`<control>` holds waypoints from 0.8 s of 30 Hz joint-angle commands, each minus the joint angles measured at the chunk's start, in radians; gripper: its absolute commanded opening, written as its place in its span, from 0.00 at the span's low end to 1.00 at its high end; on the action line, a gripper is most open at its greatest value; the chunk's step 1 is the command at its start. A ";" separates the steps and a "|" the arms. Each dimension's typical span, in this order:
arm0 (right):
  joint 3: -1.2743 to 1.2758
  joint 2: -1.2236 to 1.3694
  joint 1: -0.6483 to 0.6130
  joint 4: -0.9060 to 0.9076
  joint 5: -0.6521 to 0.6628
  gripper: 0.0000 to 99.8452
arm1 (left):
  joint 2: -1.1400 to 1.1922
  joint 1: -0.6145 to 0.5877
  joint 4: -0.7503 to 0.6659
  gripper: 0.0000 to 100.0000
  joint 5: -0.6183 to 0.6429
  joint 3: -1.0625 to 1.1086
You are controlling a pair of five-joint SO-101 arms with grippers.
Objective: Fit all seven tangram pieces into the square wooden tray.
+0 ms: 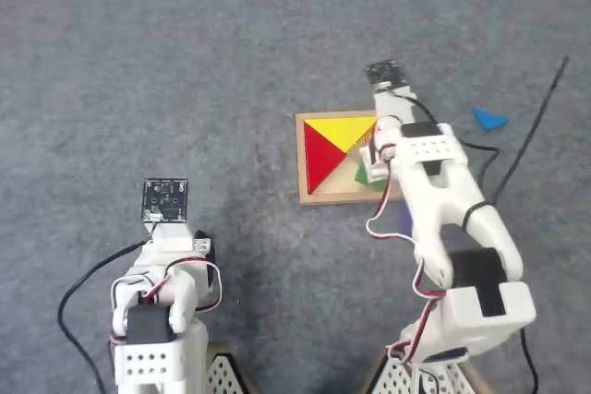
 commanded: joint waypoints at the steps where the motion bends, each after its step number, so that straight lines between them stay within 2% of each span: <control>1: -0.014 -0.097 0.033 -0.008 -0.014 0.12 | -0.020 -0.003 0.005 0.06 0.011 -0.013; 8: 0.127 -0.254 0.015 -0.084 -0.011 0.12 | -0.020 -0.005 0.005 0.06 0.011 -0.013; 20: 0.071 -0.053 0.013 -0.076 -0.005 0.12 | -0.020 -0.005 0.005 0.06 0.011 -0.013; 24: 0.068 -0.031 -0.047 -0.085 0.009 0.12 | -0.020 -0.005 0.005 0.06 0.011 -0.013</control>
